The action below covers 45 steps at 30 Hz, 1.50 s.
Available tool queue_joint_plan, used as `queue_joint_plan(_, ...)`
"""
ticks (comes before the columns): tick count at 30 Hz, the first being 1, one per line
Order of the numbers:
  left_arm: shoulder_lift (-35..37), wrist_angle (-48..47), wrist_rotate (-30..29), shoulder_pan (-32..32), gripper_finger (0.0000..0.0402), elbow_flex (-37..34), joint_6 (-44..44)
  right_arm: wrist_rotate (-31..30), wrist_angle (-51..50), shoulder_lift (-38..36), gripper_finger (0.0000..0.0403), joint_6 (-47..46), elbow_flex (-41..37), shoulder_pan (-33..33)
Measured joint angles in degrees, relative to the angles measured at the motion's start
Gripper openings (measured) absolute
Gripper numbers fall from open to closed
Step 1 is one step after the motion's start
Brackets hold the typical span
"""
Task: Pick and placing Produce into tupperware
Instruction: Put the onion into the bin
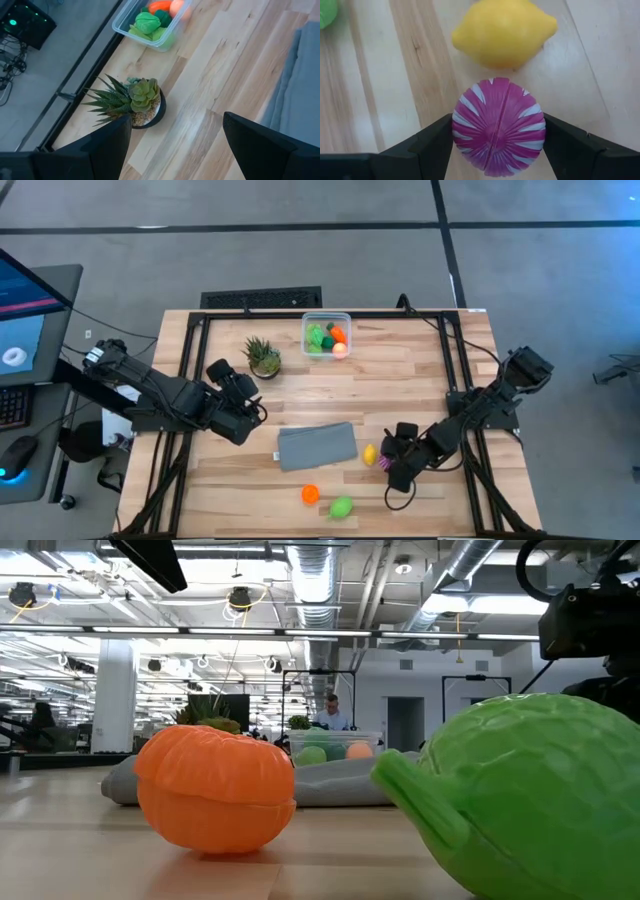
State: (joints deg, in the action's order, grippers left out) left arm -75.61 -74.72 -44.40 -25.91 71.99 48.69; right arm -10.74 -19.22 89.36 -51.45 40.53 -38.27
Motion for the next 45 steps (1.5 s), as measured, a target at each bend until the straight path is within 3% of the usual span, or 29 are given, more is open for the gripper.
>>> queue_joint_plan(18,0.0,-0.4,0.0,0.0,0.0306,0.0,-0.5,-9.0,-0.3,-1.0,0.0301,-15.0,0.0,-5.9)
queue_joint_plan(31,0.0,-0.4,-0.6,0.0,0.0306,0.0,-1.9,-19.9,-9.6,-10.2,0.0289,-23.9,0.0,-8.8)
queue_joint_plan(38,0.0,-0.5,-1.6,0.0,0.0306,0.0,-2.4,-27.8,-10.5,-15.4,0.0288,-24.5,0.0,-7.7)
queue_joint_plan(45,0.3,-0.7,-2.9,0.0,0.0306,0.0,-2.5,-33.1,-10.2,-19.9,0.0287,-18.5,0.0,-3.0)
